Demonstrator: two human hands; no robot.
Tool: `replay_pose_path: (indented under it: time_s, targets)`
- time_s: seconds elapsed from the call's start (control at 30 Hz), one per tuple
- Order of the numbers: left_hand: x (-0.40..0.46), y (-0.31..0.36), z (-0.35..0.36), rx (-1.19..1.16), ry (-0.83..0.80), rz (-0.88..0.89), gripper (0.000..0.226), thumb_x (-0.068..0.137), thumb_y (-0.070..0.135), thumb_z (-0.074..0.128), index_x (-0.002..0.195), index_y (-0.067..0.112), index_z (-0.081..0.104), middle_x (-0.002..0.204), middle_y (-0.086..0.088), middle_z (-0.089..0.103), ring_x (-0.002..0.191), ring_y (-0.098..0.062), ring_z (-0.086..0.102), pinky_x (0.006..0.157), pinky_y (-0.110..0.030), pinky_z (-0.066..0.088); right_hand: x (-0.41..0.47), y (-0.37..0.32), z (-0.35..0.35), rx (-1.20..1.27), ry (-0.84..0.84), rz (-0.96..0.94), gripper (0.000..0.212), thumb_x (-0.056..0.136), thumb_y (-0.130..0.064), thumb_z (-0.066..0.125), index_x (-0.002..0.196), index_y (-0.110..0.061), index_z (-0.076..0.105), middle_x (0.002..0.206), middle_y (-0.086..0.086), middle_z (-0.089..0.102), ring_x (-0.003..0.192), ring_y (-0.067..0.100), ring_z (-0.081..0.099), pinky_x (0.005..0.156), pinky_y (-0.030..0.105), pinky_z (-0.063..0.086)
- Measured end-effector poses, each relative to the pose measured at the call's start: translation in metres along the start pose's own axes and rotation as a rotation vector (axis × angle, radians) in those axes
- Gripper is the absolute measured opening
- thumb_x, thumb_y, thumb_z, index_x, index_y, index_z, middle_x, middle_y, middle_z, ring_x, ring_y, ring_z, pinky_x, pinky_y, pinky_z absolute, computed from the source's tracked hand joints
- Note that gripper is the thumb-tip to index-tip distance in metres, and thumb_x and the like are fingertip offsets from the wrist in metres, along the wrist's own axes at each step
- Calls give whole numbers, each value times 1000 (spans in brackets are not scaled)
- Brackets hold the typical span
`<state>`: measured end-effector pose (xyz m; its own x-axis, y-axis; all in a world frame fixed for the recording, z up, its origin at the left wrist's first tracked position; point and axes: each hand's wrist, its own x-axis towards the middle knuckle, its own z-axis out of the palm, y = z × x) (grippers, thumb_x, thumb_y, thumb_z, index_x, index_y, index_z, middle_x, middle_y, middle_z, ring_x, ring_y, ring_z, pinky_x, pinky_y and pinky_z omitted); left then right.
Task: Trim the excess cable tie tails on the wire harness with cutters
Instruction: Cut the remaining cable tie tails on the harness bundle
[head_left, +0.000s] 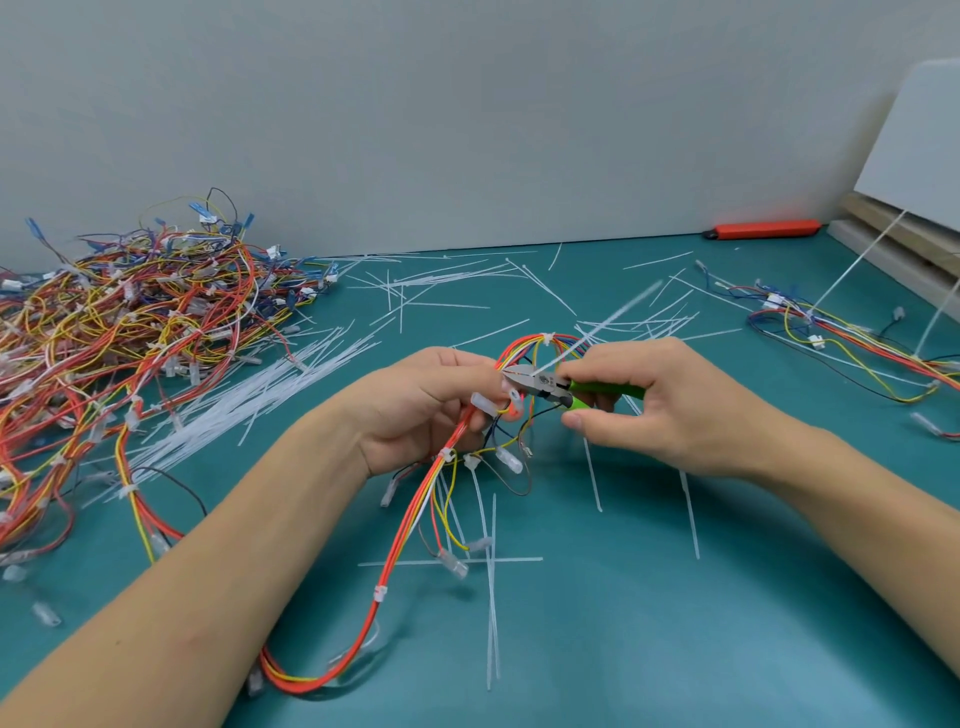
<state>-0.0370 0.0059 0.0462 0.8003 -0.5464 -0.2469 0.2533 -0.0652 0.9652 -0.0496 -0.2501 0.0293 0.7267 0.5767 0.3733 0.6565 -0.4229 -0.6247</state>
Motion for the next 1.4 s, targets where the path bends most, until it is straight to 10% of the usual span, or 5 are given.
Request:
replay_pose_path:
  time_s: [0.63,0.83,1.4]
  targets:
    - [7,-7,0,-21,1,21,10,74,16,77,80,9,76,75,-7,65,48,-5,50,48,-13,45,-1,3,3,37,25,55,26,90,-18,81,115,-15,76,97,2,71,88,24,65,87,43,53]
    - [8,-8,0,48,43,38,47,63,28,82,97,-2,71,78,-9,71,50,-6,50,49,-14,43,-2,4,3,27,45,70,30,86,-16,84,115,-15,76,98,2,72,88,24,66,86,41,54]
    - [6,-5,3,-48,114,89,21,82,27,76,94,9,79,86,-9,71,64,-11,51,55,-17,45,3,-11,-3,170,159,252,30,84,-35,77,113,-29,77,99,-4,76,89,7,68,88,23,52]
